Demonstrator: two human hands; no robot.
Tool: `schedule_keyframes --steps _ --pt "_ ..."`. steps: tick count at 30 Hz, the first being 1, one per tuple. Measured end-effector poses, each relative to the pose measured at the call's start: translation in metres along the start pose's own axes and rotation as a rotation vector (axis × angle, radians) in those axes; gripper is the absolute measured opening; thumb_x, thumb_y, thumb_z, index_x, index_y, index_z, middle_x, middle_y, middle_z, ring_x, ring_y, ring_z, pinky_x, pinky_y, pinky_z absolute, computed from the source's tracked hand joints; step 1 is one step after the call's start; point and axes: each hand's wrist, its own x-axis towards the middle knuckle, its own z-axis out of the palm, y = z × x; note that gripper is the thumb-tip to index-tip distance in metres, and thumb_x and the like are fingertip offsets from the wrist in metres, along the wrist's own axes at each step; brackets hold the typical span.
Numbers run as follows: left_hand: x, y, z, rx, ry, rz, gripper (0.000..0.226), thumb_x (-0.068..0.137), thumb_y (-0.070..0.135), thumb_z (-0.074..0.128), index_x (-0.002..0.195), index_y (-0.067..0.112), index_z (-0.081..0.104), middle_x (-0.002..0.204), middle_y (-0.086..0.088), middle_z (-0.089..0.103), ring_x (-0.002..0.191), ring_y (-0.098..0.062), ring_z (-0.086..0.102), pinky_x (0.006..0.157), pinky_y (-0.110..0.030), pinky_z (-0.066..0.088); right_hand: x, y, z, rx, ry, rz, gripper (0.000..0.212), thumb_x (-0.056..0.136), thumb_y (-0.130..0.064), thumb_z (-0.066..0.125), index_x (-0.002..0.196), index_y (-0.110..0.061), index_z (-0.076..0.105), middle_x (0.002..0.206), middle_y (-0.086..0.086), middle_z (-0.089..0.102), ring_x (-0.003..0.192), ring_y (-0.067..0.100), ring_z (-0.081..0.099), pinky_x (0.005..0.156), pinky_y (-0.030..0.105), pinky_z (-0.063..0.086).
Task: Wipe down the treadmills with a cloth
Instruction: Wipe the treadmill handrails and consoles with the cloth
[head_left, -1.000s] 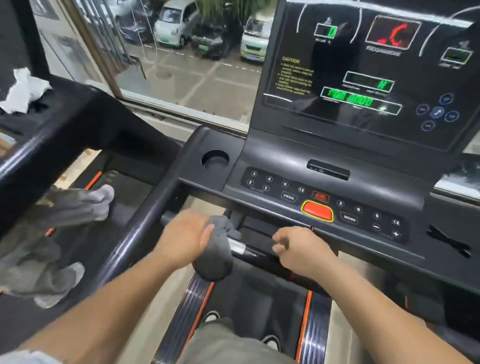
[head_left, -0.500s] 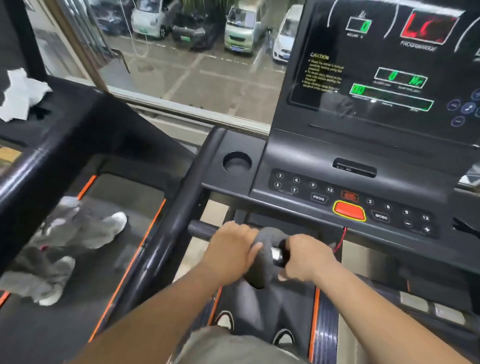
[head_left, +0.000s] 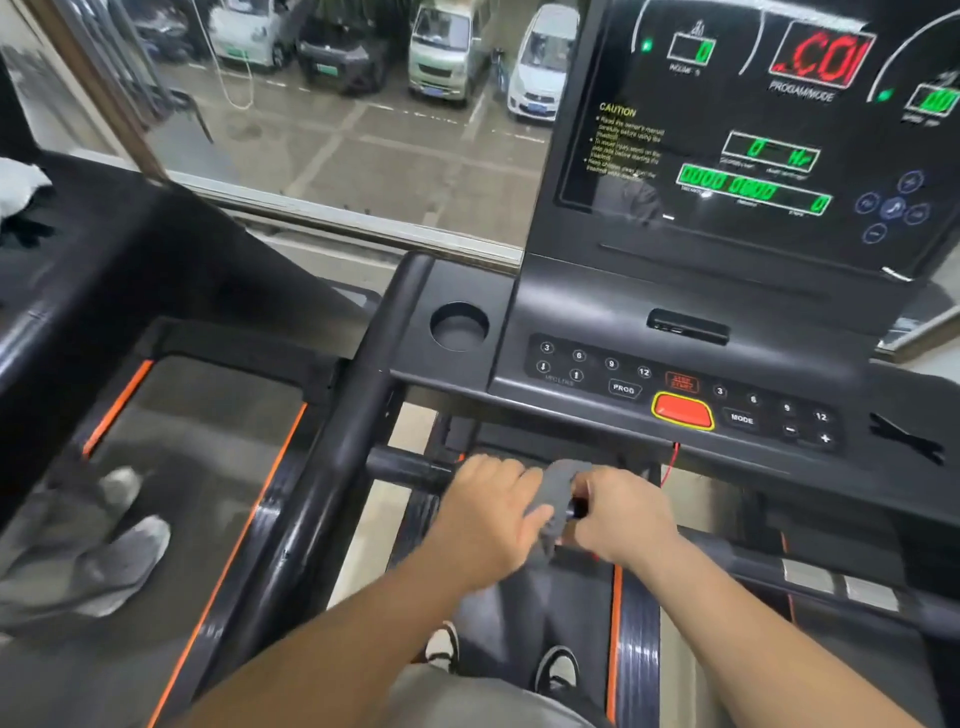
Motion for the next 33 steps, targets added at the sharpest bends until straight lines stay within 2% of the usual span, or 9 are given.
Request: schedule_keyframes --steps 3,6,9,11,17,22,27,31,33 --pt "-0.003 -0.036 -0.015 0.114 -0.056 0.001 0.034 0.097 0.046 0.042 0.097 0.02 0.063 0.084 -0.003 0.063 0.077 -0.029 0.061 0.073 -0.042 0.05 -0.01 0.004 0.006 0.039 0.003 -0.048 0.045 0.08 -0.055 0.075 0.12 -0.036 0.067 0.116 -0.011 0.064 0.121 0.017 0.059 0.086 0.03 0.05" --pt "-0.002 -0.059 -0.03 0.168 -0.08 -0.202 0.039 0.096 0.045 0.036 0.083 0.02 0.063 0.077 -0.005 0.065 0.071 -0.03 0.063 0.068 -0.04 0.05 -0.026 0.026 0.013 0.291 0.063 -0.076 0.068 0.084 -0.05 0.078 0.145 -0.028 0.055 0.139 -0.011 0.058 0.134 0.013 0.05 0.108 0.029 0.043" --pt "0.008 -0.04 -0.03 0.242 -0.1 -0.388 0.036 0.089 0.041 0.043 0.072 0.017 0.063 0.068 -0.008 0.065 0.063 -0.033 0.061 0.066 -0.039 0.047 -0.038 0.064 0.011 0.251 0.114 -0.001 0.062 0.081 -0.041 0.08 0.138 -0.027 0.061 0.132 -0.011 0.059 0.128 0.014 0.052 0.103 0.028 0.045" --pt "0.022 -0.007 -0.019 0.272 -0.173 -0.392 0.038 0.092 0.043 0.038 0.078 0.02 0.064 0.072 -0.006 0.067 0.067 -0.031 0.064 0.071 -0.039 0.045 -0.044 0.086 0.006 0.179 0.042 0.06 0.052 0.078 -0.038 0.077 0.128 -0.031 0.066 0.12 -0.01 0.059 0.12 0.017 0.056 0.093 0.031 0.05" --pt "0.055 0.109 0.024 0.09 -0.157 -0.16 0.035 0.094 0.053 0.044 0.08 0.024 0.058 0.076 -0.005 0.065 0.069 -0.032 0.064 0.067 -0.04 0.044 -0.044 0.122 0.004 0.045 -0.009 0.04 0.037 0.082 -0.043 0.073 0.117 -0.031 0.068 0.112 -0.006 0.06 0.113 0.021 0.06 0.082 0.031 0.05" --pt "0.049 0.074 0.022 0.028 -0.123 -0.009 0.043 0.103 0.058 0.031 0.091 0.026 0.057 0.082 -0.001 0.064 0.079 -0.029 0.065 0.071 -0.041 0.051 -0.034 0.133 -0.003 0.024 -0.001 0.008 0.025 0.081 -0.046 0.071 0.1 -0.032 0.064 0.104 -0.011 0.059 0.11 0.017 0.061 0.076 0.028 0.048" --pt "0.024 0.005 -0.003 0.202 -0.137 -0.35 0.052 0.099 0.051 0.028 0.085 0.019 0.067 0.079 -0.006 0.07 0.077 -0.035 0.067 0.071 -0.04 0.05 -0.027 0.137 -0.007 0.011 -0.031 -0.064 0.027 0.074 -0.048 0.07 0.09 -0.028 0.059 0.092 -0.01 0.055 0.096 0.019 0.061 0.067 0.028 0.04" --pt "0.03 0.026 -0.006 0.276 -0.087 -0.572 0.039 0.095 0.04 0.038 0.075 0.019 0.065 0.068 -0.007 0.066 0.069 -0.035 0.063 0.079 -0.045 0.046 -0.022 0.139 -0.008 0.041 -0.061 -0.059 0.028 0.071 -0.044 0.073 0.087 -0.027 0.058 0.094 -0.011 0.059 0.09 0.017 0.058 0.067 0.027 0.042" --pt "0.037 0.071 0.011 0.243 -0.029 -0.475 0.019 0.092 0.026 0.055 0.075 0.022 0.061 0.067 -0.005 0.06 0.066 -0.032 0.057 0.076 -0.044 0.045 -0.02 0.14 -0.008 0.068 -0.058 -0.048 0.027 0.07 -0.042 0.073 0.087 -0.027 0.059 0.094 -0.011 0.059 0.089 0.017 0.059 0.07 0.028 0.048"
